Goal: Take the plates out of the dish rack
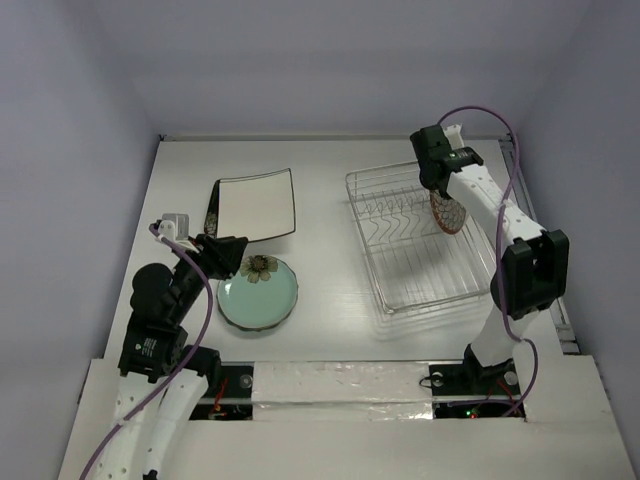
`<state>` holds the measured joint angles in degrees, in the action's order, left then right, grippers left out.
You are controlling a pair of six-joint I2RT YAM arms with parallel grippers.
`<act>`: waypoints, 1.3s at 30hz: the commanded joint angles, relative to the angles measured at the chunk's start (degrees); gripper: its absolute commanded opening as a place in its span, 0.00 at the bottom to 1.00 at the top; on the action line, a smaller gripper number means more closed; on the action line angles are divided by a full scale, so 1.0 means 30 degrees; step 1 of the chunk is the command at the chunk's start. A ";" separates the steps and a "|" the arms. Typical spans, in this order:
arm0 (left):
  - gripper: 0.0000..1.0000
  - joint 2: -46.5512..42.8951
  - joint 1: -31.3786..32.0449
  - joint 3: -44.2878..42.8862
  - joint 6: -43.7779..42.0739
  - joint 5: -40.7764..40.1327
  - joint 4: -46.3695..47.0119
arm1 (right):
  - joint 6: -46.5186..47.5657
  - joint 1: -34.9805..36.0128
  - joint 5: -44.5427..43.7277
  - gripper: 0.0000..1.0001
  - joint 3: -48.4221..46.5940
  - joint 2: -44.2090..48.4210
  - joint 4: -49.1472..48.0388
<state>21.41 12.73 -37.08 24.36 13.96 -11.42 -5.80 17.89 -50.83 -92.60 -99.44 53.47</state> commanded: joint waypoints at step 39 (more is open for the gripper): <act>0.69 -0.0104 0.0471 0.0055 -0.0151 0.1911 0.1610 | -0.3830 0.2385 -0.8983 0.00 -0.3410 -0.5576 0.2873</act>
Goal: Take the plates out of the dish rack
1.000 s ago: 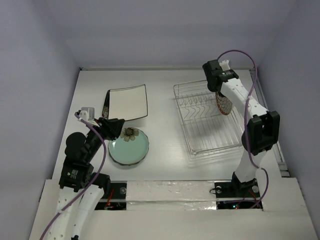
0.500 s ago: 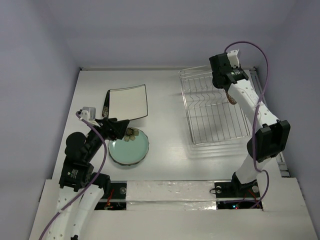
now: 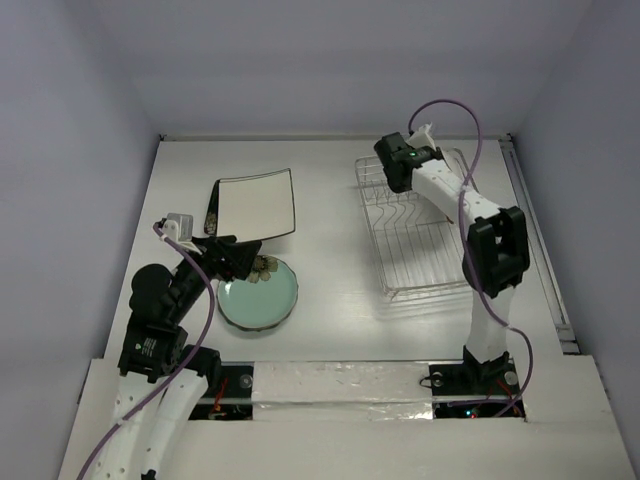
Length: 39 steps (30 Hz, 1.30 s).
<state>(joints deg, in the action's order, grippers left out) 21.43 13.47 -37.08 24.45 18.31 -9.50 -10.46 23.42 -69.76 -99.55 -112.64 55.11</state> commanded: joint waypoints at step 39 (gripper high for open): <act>0.76 -0.0755 0.0225 -0.0499 -0.0385 -0.0797 0.0354 | -0.5005 0.5165 1.7471 0.00 0.6365 1.5478 -1.0295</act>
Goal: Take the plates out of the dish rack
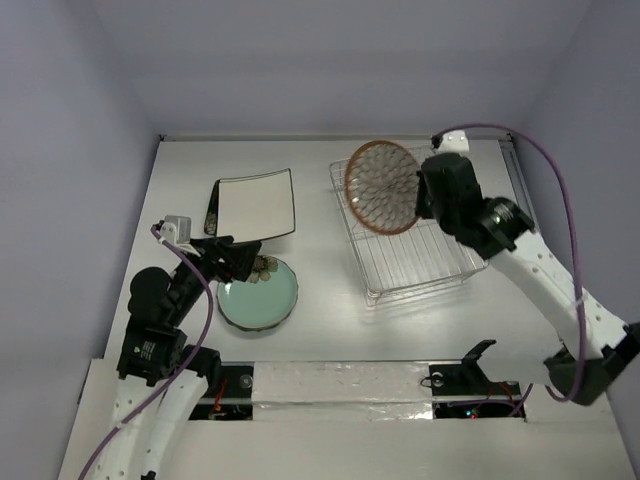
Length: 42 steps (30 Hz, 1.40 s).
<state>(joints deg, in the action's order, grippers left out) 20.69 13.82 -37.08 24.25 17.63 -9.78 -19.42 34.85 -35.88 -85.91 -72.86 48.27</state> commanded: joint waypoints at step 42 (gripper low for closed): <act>0.99 -0.1300 0.0109 -0.1732 -0.1052 -0.2653 -0.0988 | -0.9992 0.8129 1.3865 0.56 0.8245 -0.8499 -2.0106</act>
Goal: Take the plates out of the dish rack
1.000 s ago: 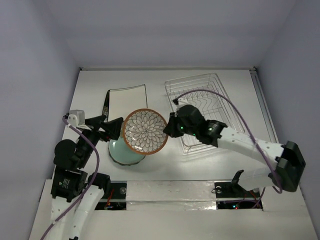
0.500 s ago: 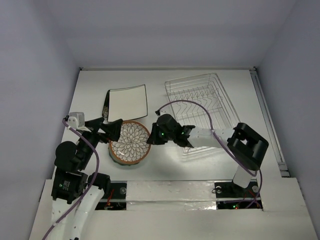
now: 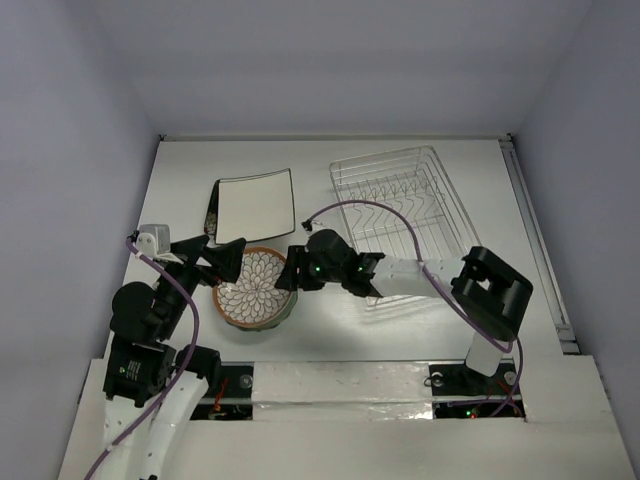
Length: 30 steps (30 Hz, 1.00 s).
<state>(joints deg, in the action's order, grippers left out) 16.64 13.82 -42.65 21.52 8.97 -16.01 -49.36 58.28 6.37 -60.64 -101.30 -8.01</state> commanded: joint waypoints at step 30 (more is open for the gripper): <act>0.99 0.0135 0.0109 -0.1427 0.0972 0.0056 0.1732 | 0.2539 0.1022 -1.7504 0.56 0.4889 2.8518 0.9376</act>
<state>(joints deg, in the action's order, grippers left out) 16.27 13.82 -44.34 23.42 9.28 -14.85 -43.13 60.88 -38.74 -48.95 -16.82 12.56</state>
